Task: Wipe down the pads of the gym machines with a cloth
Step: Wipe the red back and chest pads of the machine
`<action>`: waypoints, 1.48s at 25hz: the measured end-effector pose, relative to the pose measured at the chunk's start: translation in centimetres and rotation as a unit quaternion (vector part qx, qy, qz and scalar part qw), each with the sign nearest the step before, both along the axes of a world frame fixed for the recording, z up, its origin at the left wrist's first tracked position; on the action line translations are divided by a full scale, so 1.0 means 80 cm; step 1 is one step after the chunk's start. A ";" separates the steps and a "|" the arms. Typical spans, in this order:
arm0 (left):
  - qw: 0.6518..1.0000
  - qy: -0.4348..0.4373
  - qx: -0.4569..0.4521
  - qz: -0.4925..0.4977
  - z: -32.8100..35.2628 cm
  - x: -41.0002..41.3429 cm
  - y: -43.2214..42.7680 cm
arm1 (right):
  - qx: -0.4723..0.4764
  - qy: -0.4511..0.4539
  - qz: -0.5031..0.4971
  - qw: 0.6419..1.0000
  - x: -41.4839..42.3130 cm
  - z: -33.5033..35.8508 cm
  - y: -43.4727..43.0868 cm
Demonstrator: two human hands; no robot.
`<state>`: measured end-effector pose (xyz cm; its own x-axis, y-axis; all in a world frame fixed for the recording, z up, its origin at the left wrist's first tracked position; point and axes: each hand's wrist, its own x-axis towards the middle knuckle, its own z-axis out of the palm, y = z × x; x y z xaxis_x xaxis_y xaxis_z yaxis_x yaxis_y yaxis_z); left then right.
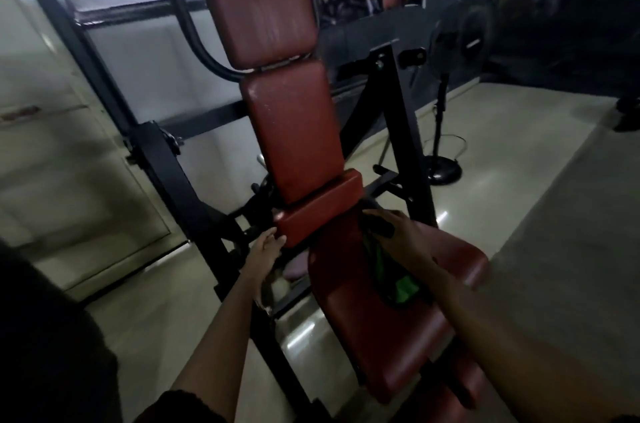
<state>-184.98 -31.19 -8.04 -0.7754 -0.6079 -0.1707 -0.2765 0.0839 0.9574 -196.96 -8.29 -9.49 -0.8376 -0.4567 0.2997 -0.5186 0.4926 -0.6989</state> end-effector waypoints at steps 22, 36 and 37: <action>0.893 0.375 -0.227 0.100 0.325 -0.349 -0.257 | -0.249 0.258 0.068 0.931 -0.329 0.350 -0.291; 0.813 0.542 -0.192 0.097 0.311 -0.446 -0.294 | -0.184 0.544 0.074 0.815 -0.369 0.458 -0.502; 0.814 0.538 -0.194 0.098 0.312 -0.446 -0.295 | -0.188 0.551 0.059 0.811 -0.374 0.459 -0.508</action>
<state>-220.69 -54.77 16.91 -0.2311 -0.5841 0.7781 0.6609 0.4926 0.5661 -226.85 -48.97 27.22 0.0770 -0.2162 0.9733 -0.9580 0.2543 0.1323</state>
